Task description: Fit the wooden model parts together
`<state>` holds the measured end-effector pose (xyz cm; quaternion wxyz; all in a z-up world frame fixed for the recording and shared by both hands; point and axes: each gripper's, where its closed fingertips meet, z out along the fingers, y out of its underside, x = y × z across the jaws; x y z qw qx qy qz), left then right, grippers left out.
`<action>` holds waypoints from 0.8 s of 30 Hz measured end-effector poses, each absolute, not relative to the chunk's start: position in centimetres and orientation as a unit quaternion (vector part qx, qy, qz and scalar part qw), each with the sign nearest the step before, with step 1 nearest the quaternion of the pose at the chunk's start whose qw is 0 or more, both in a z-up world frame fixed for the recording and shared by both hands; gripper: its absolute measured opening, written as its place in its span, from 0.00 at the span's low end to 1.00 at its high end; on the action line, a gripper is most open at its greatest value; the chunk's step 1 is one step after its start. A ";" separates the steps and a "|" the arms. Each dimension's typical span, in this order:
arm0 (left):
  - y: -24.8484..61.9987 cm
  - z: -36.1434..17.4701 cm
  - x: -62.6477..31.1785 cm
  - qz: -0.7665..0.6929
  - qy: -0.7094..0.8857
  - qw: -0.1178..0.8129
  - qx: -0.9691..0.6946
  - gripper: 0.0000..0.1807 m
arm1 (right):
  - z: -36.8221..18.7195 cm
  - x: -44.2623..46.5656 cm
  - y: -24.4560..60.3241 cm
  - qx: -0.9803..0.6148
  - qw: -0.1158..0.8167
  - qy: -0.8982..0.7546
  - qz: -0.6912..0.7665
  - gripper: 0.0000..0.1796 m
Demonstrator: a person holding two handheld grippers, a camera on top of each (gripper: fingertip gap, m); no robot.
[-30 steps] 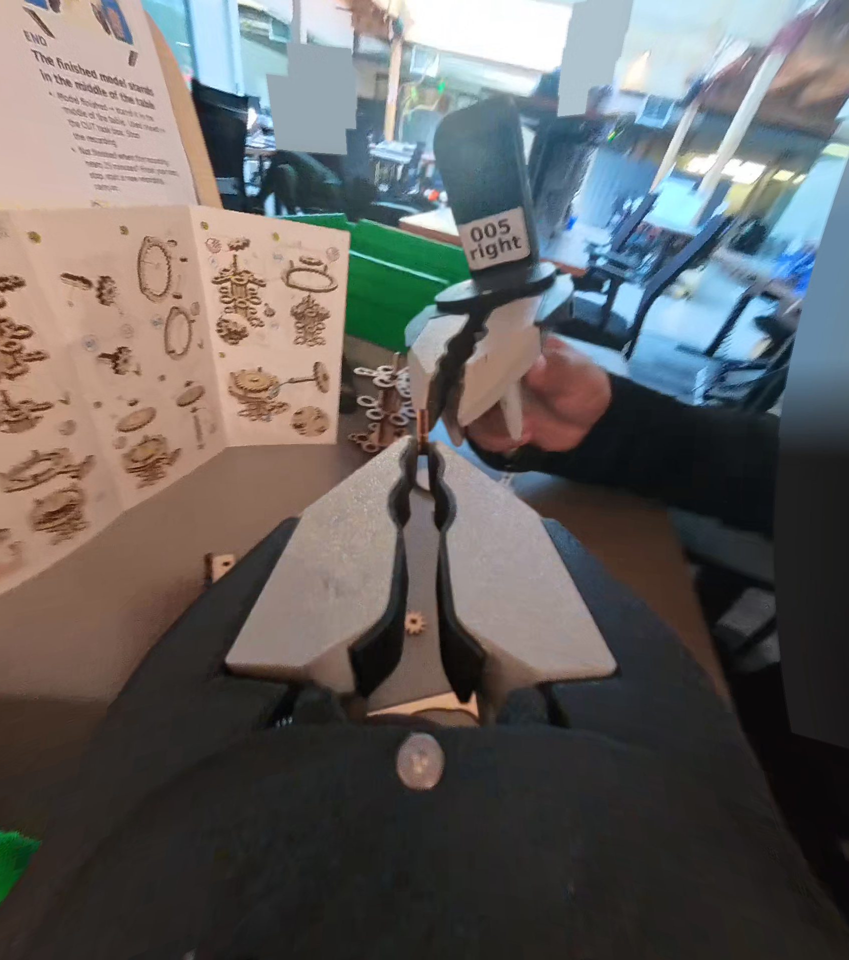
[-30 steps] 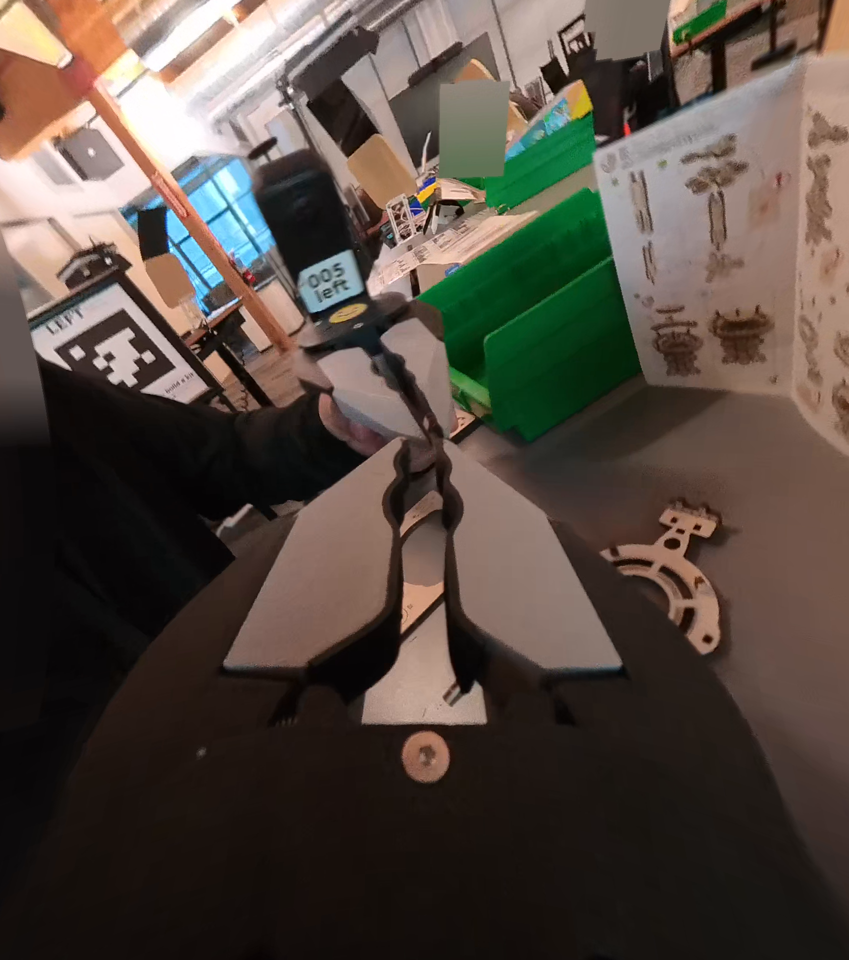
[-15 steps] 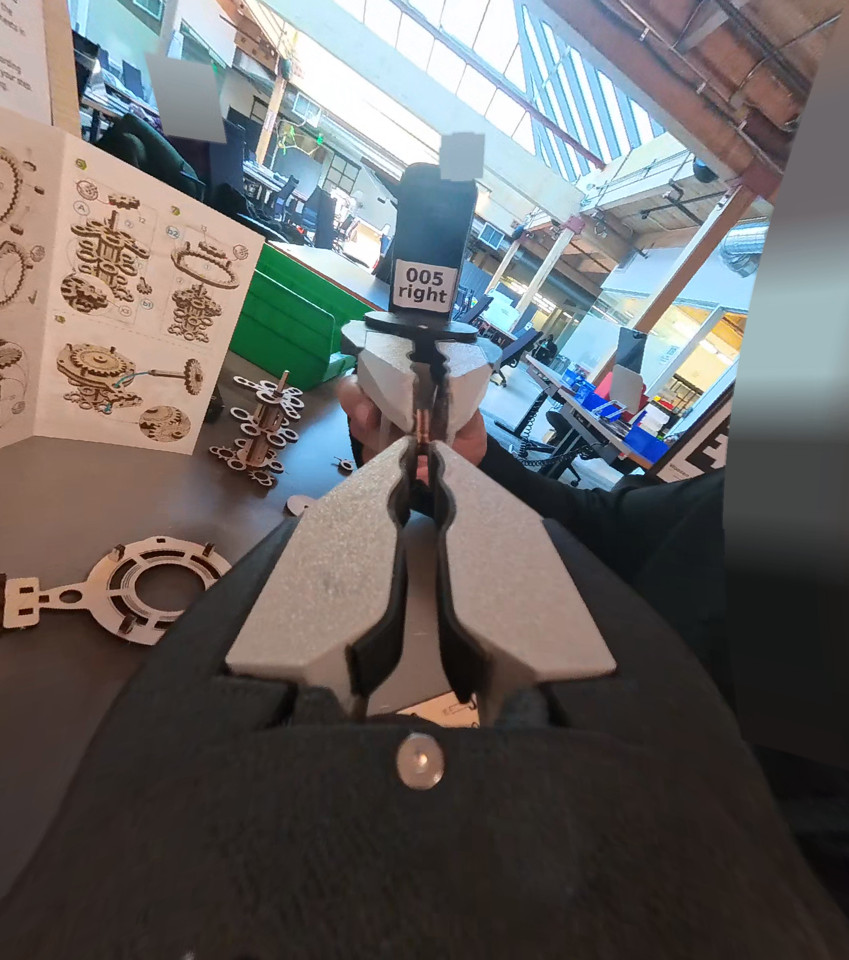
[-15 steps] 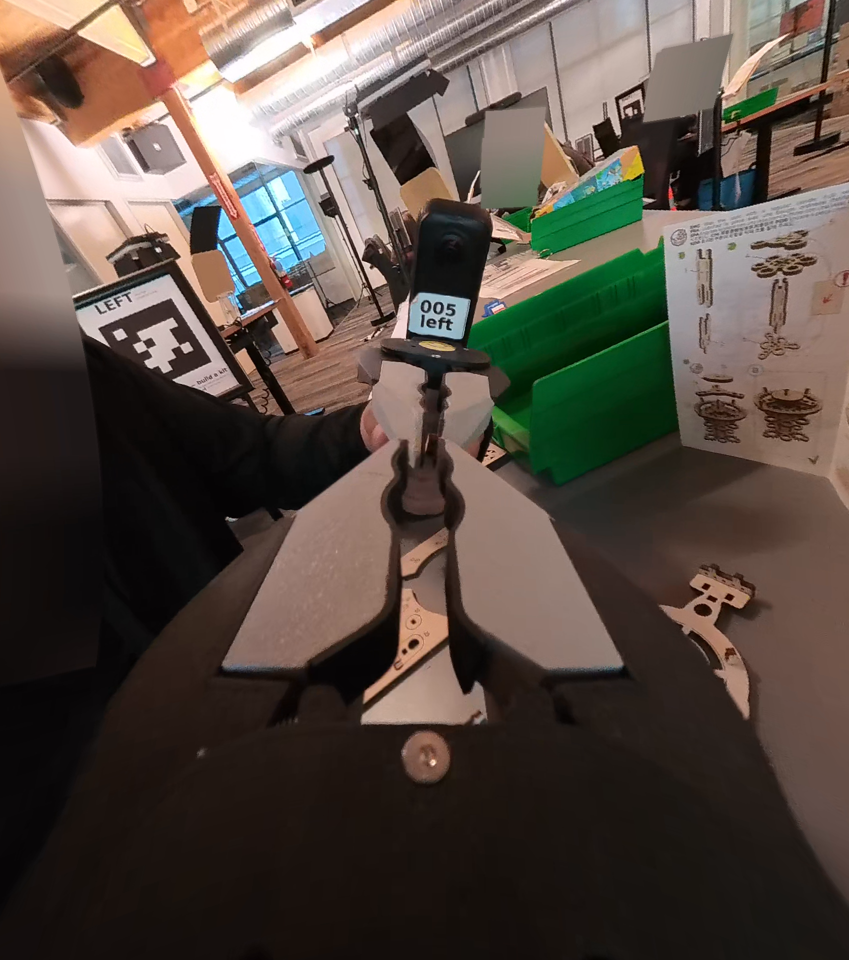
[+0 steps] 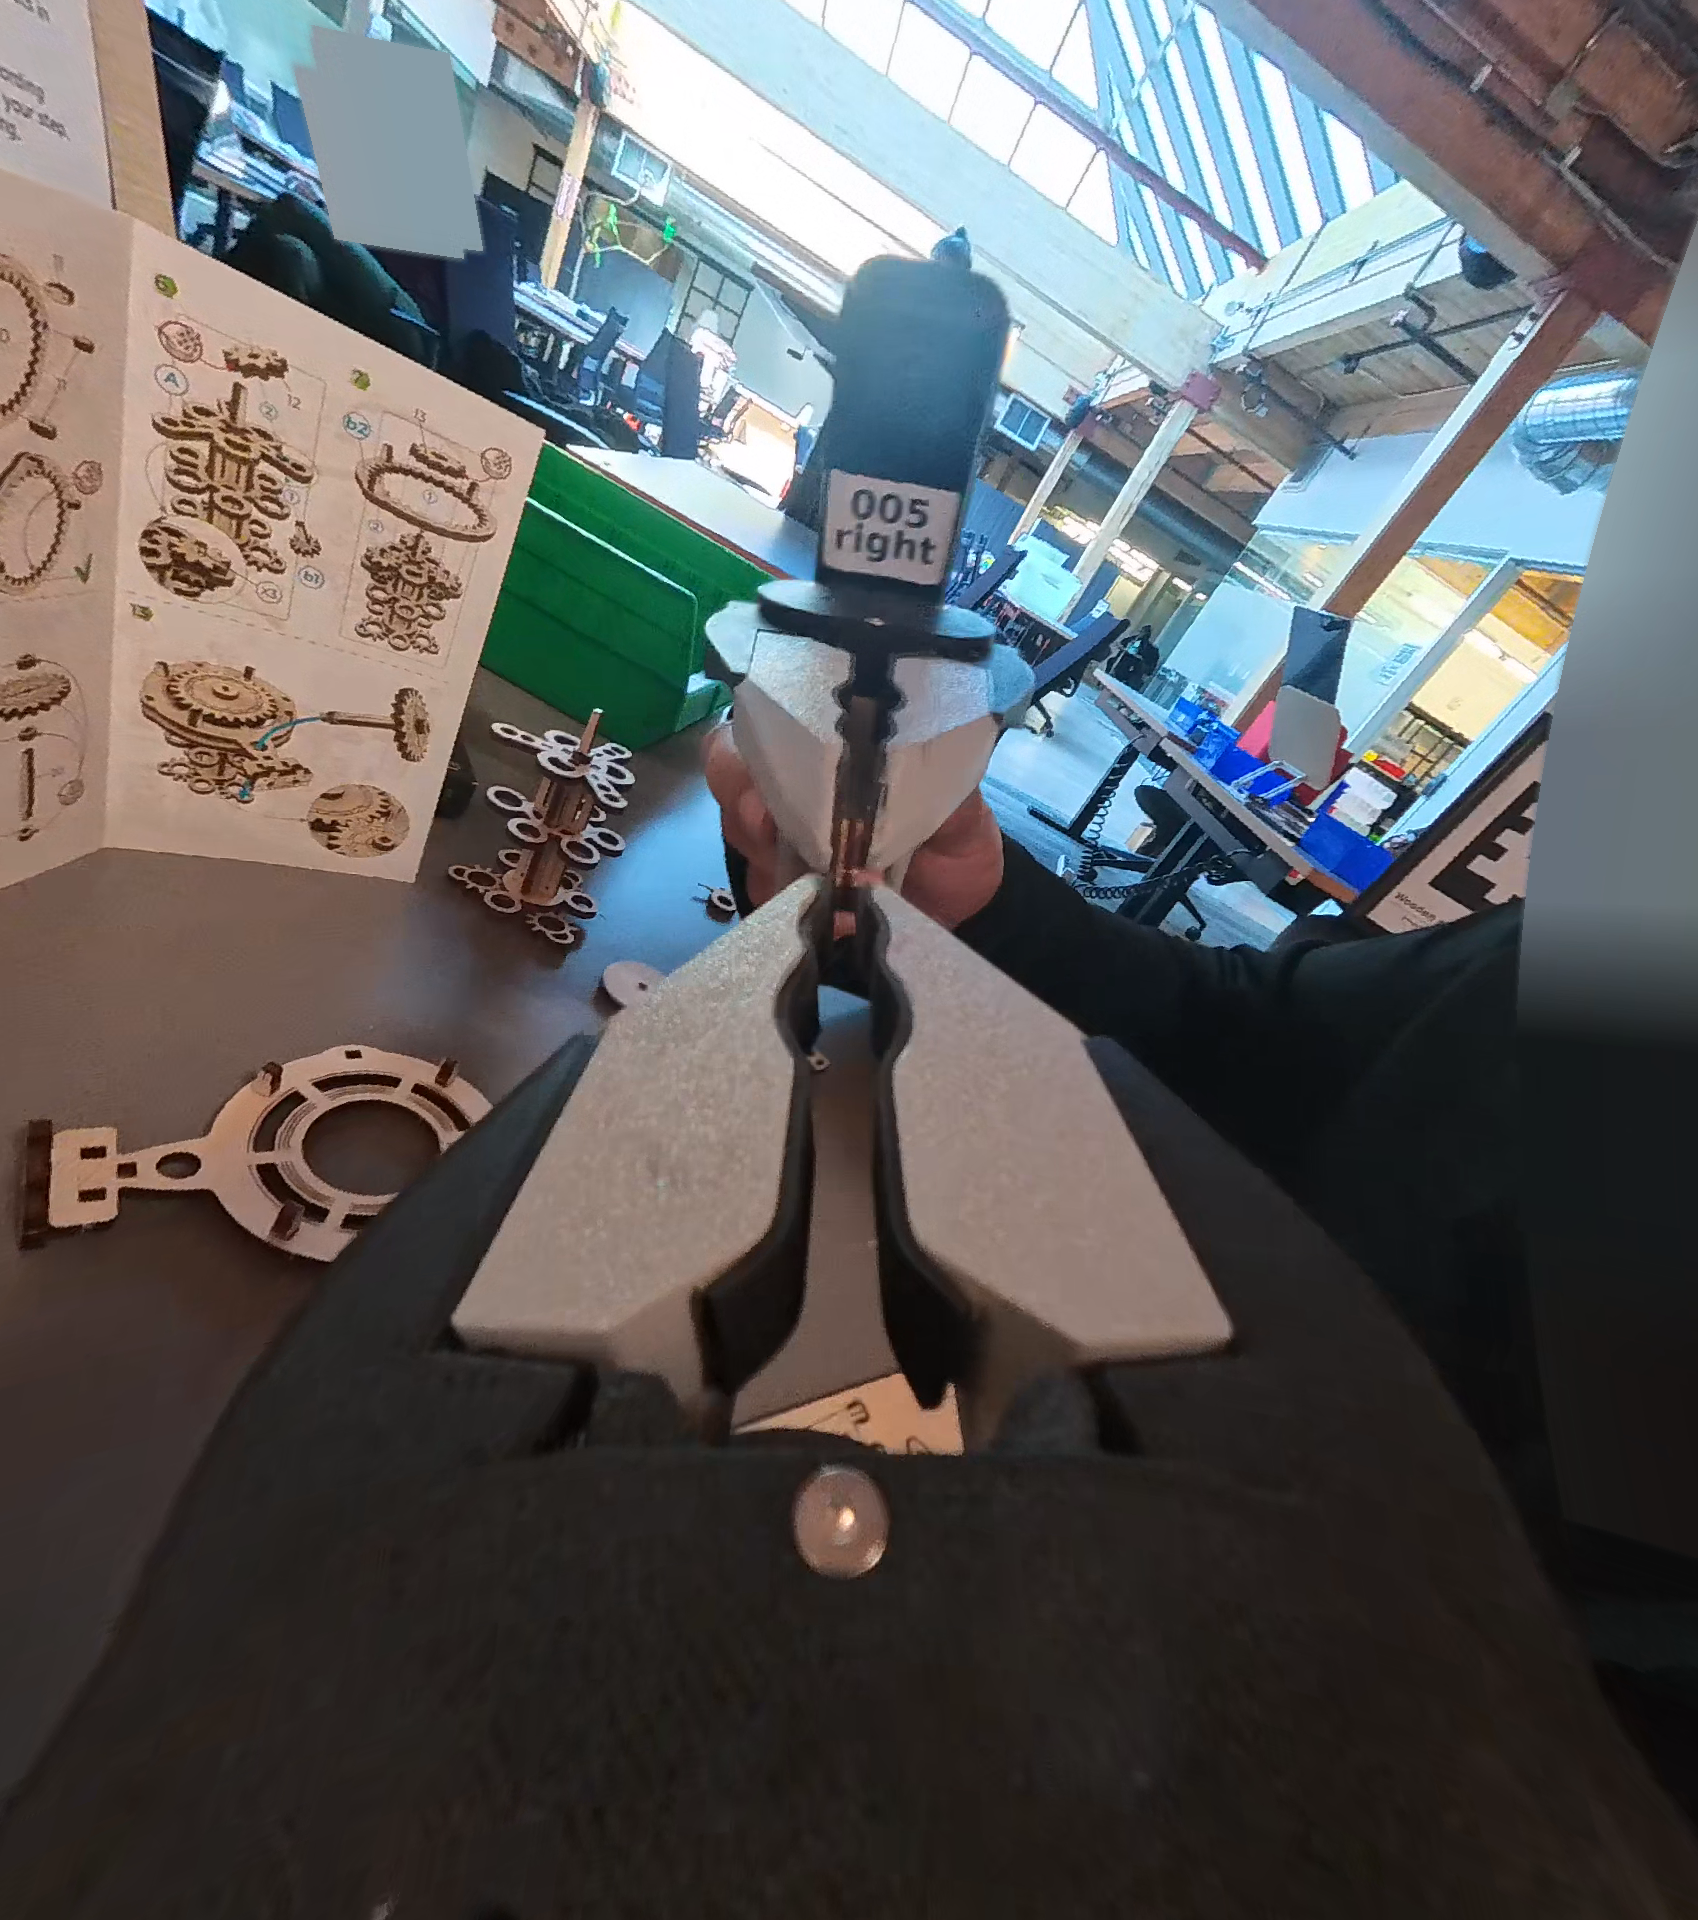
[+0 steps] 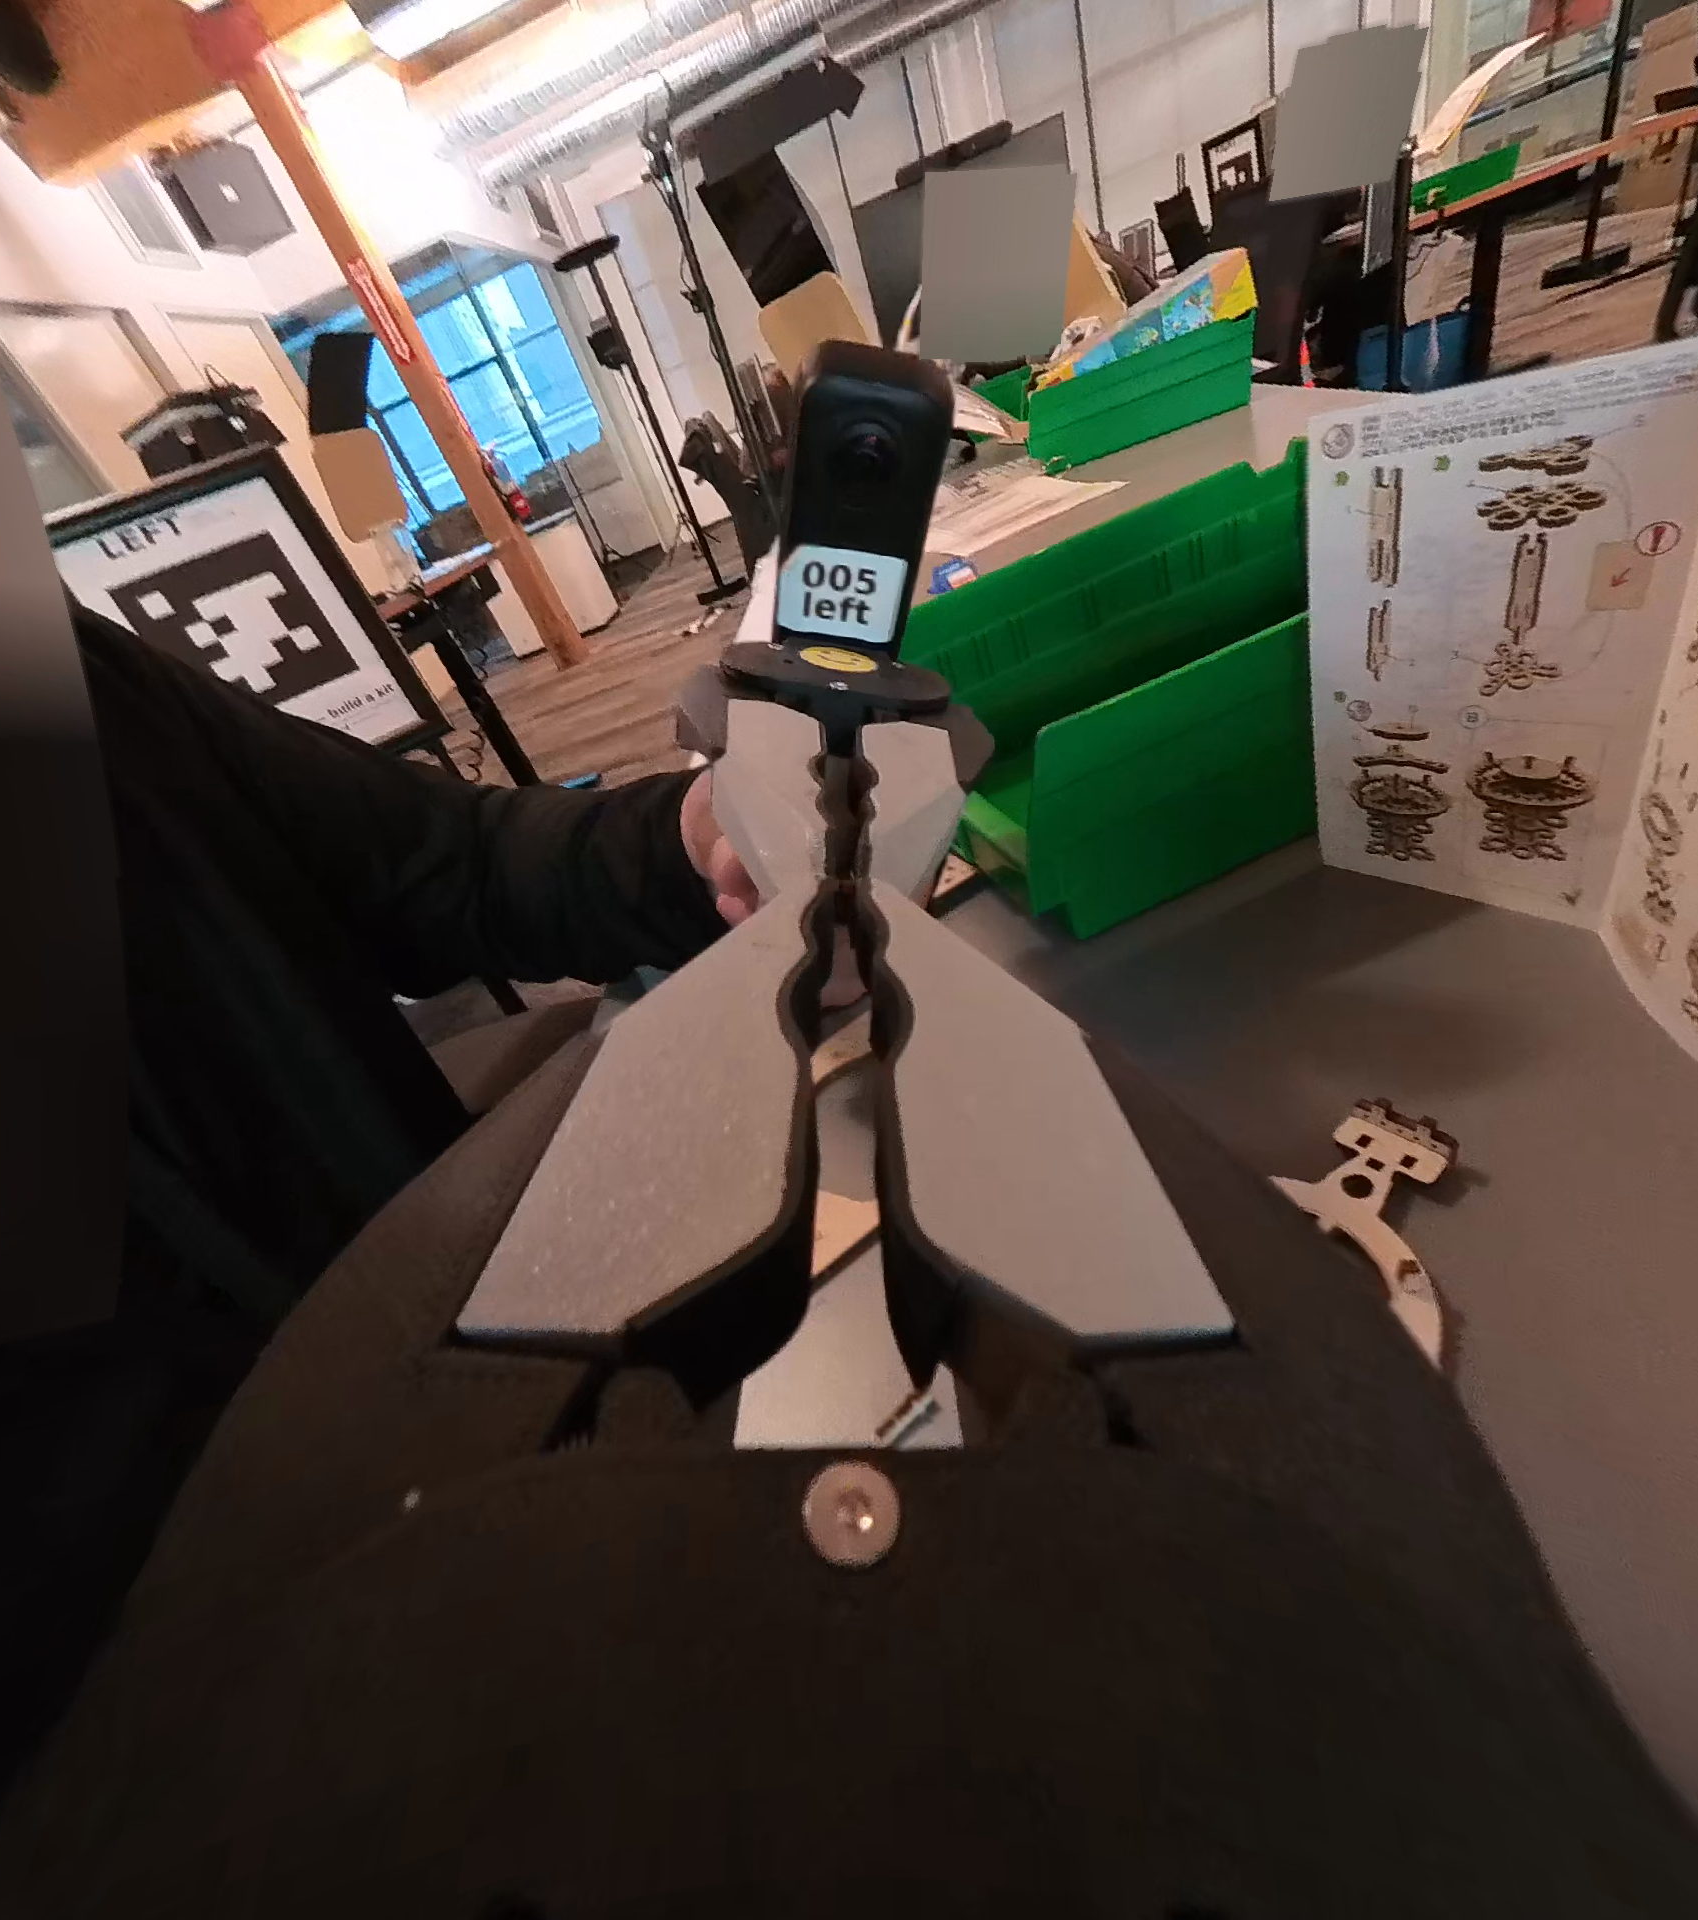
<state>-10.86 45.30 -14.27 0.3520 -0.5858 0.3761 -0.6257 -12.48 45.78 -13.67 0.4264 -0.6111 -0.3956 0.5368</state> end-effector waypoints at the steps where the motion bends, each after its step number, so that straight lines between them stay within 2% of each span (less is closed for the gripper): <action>1: 45.4 -14.5 -10.9 -0.618 0.380 0.355 -0.590 0.00 | -13.8 -12.4 45.9 -0.616 0.424 -0.393 0.535 0.00; 6: 45.6 -16.2 -10.7 -0.540 0.435 0.382 -0.611 0.07 | -14.2 -11.6 47.0 -0.631 0.397 -0.344 0.571 0.00; 16: 46.9 -18.2 -11.2 -0.431 0.481 0.413 -0.643 0.06 | -15.5 -11.3 47.5 -0.654 0.395 -0.358 0.536 0.00; 24: 46.9 -19.0 -11.1 -0.415 0.487 0.407 -0.652 0.05 | -16.4 -11.6 47.3 -0.664 0.395 -0.381 0.508 0.00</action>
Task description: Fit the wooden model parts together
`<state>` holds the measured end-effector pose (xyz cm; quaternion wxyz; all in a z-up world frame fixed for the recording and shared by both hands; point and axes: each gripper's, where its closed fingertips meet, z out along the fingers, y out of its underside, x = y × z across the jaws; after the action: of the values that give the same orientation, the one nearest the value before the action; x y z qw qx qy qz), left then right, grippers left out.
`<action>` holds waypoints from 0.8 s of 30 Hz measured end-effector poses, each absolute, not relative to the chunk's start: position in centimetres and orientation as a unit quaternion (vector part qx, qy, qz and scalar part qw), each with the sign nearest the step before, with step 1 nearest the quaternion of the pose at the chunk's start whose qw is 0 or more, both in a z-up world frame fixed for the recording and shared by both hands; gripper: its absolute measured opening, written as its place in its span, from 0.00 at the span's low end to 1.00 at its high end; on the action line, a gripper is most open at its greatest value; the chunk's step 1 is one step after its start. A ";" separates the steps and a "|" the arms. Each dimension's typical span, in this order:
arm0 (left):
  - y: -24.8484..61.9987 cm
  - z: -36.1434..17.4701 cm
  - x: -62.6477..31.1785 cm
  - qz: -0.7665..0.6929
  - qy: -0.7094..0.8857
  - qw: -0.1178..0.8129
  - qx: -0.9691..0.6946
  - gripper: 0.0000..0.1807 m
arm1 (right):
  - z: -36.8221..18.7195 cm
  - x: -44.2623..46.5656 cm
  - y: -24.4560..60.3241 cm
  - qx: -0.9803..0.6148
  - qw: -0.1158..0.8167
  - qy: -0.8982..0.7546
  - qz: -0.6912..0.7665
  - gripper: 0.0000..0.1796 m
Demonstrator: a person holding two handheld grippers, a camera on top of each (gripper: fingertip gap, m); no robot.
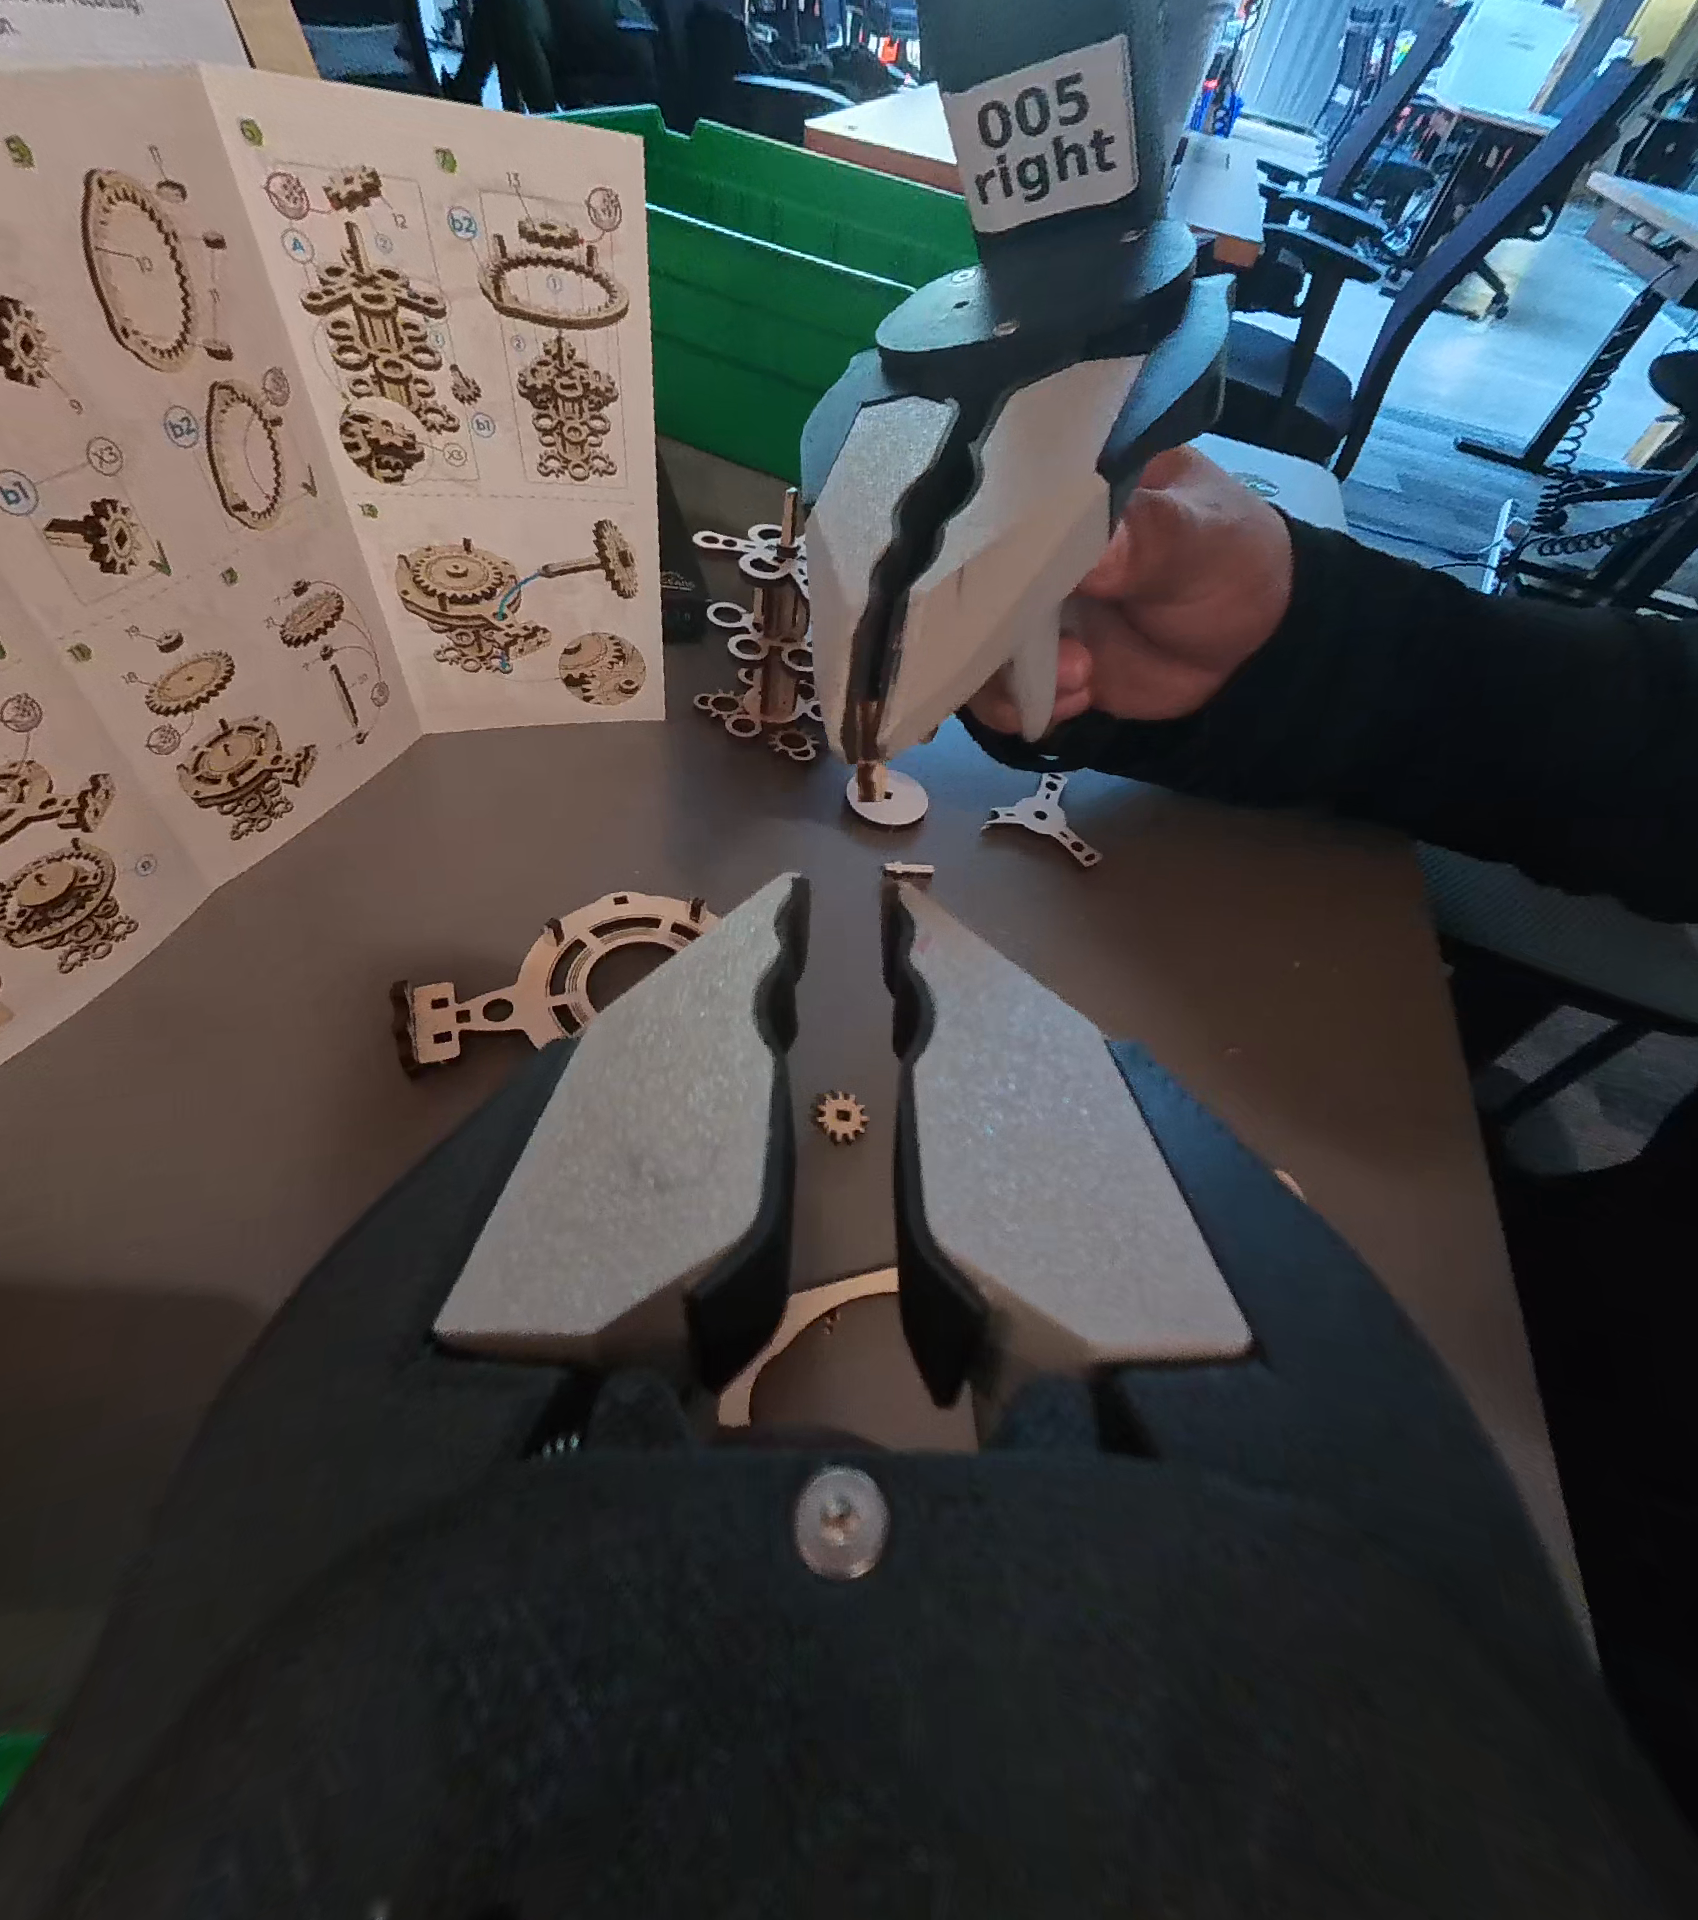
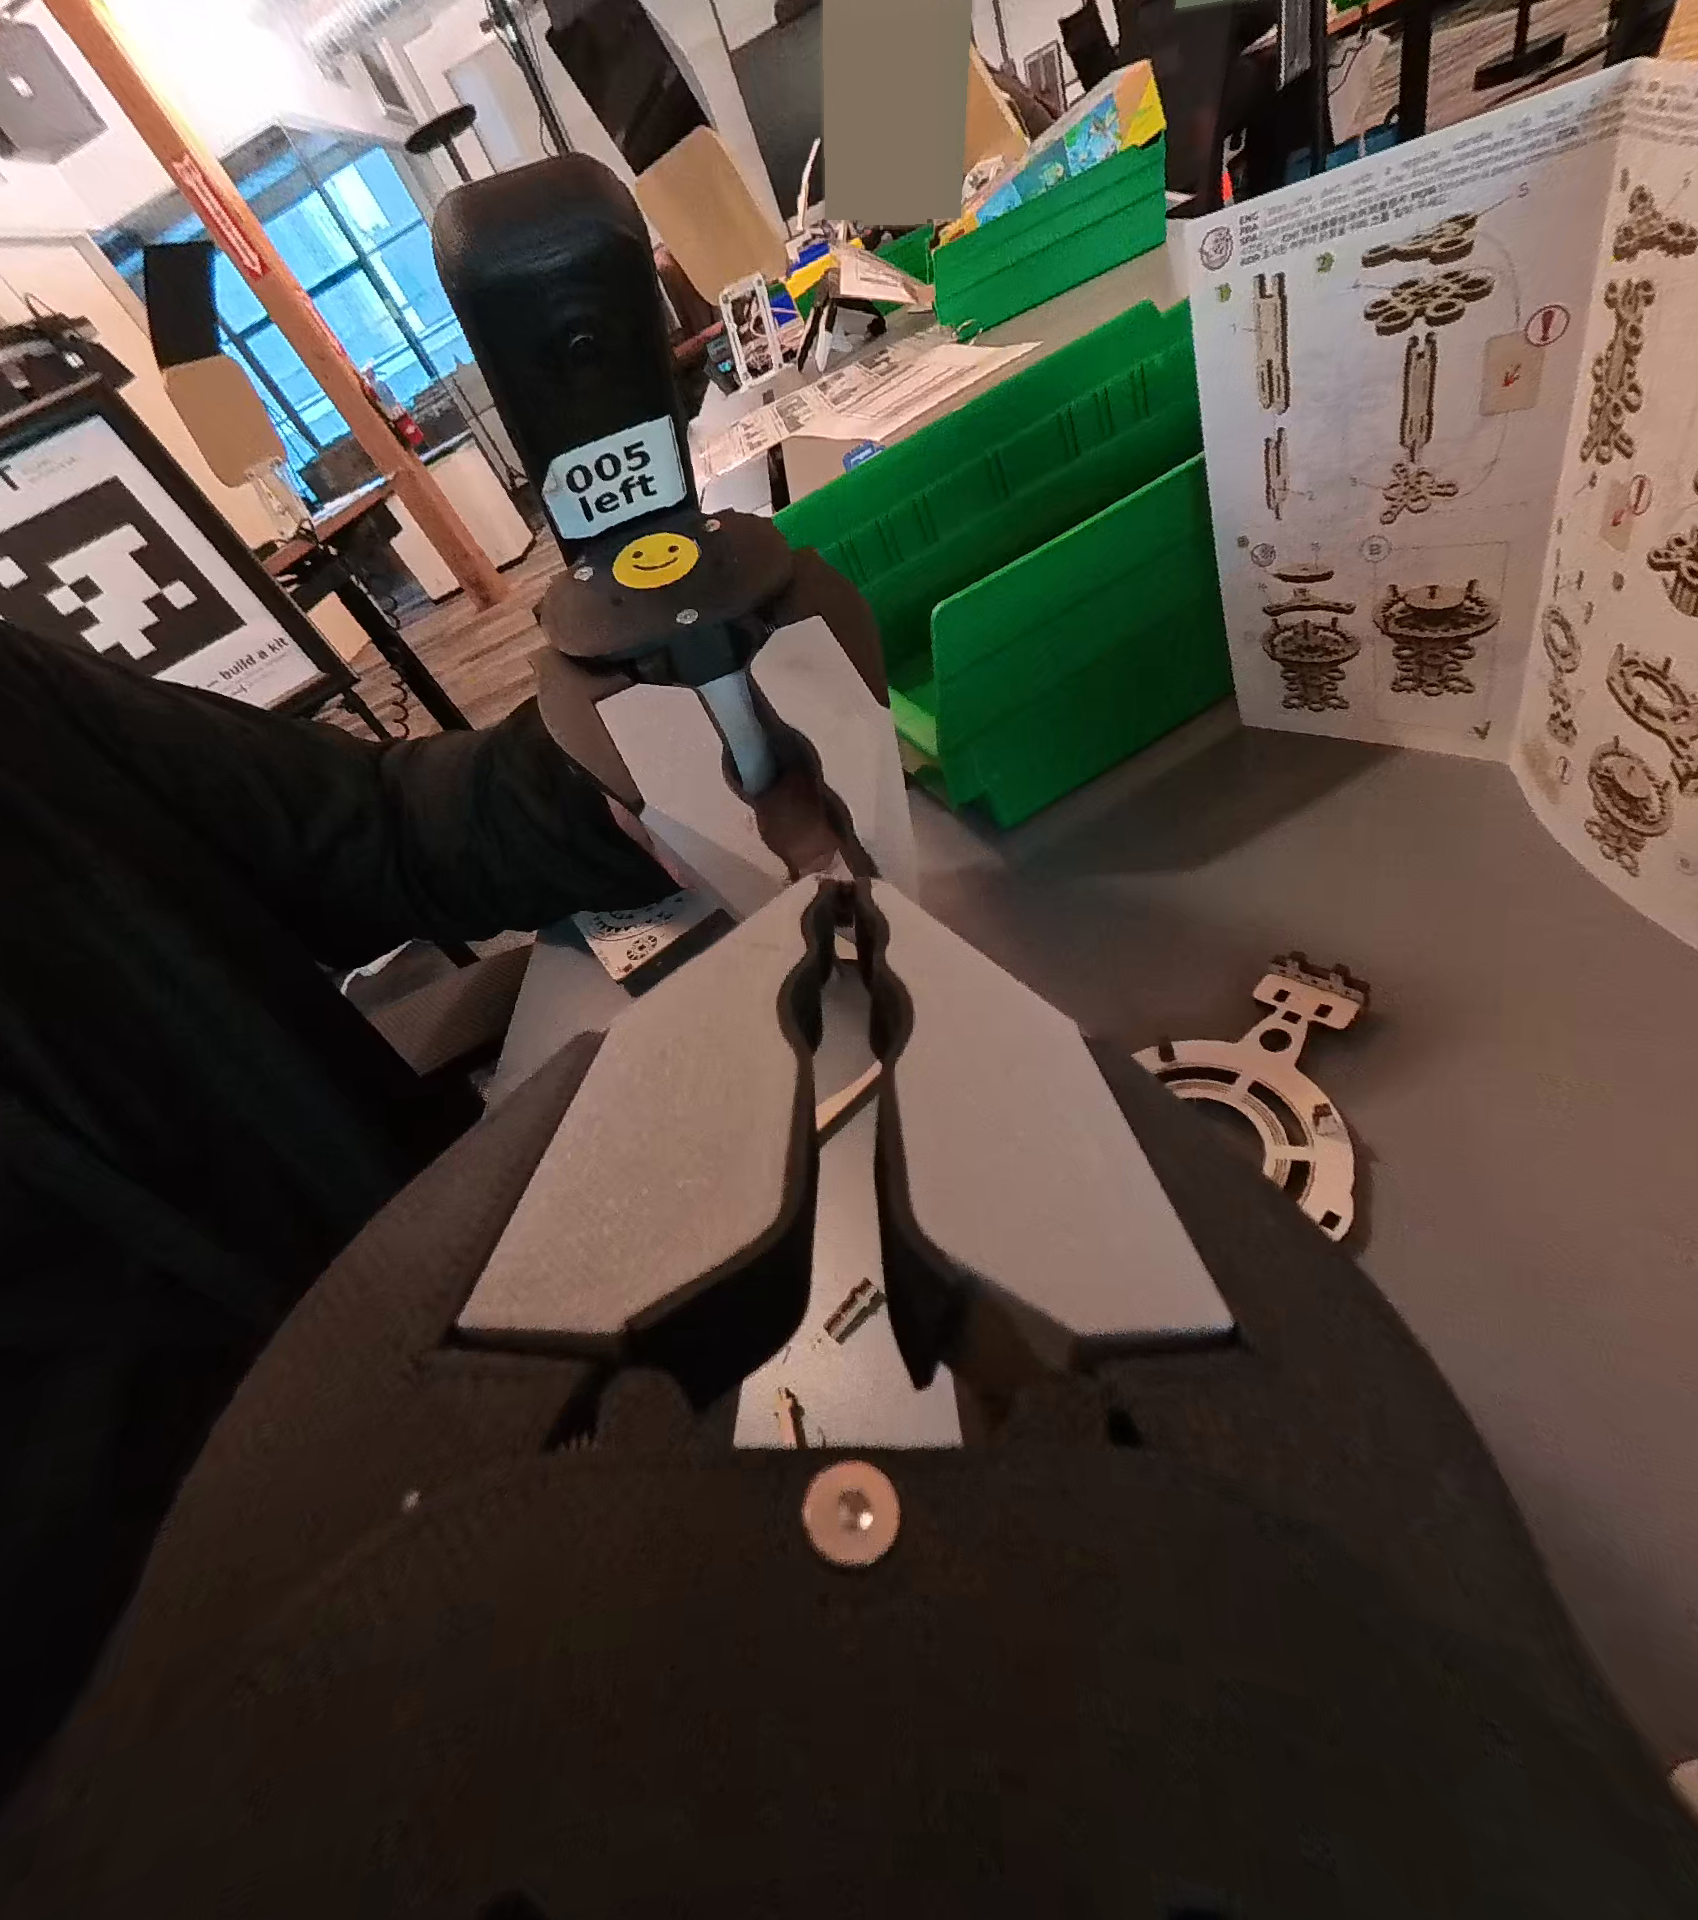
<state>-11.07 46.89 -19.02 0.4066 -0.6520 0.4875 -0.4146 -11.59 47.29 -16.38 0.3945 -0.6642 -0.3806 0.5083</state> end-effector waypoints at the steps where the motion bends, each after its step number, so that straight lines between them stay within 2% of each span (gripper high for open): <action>1: 46.9 -19.0 -11.1 -0.414 0.487 0.407 -0.652 0.05 | -16.4 -11.6 47.3 -0.665 0.394 -0.380 0.508 0.00; 13: 48.0 -21.6 -12.1 -0.338 0.514 0.382 -0.690 0.05 | -19.6 -11.1 47.2 -0.691 0.369 -0.437 0.442 0.00; 18: 48.5 -24.4 -13.1 -0.253 0.555 0.357 -0.708 0.02 | -22.6 -11.7 46.3 -0.702 0.329 -0.500 0.387 0.00; 24: 48.2 -26.2 -13.4 -0.242 0.568 0.321 -0.719 0.01 | -24.7 -13.1 45.9 -0.726 0.262 -0.513 0.376 0.00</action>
<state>-13.43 48.19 -26.22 0.3209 -0.7185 0.5678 -0.2415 -13.11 45.88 -24.71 0.2623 -0.7260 -0.5128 0.3757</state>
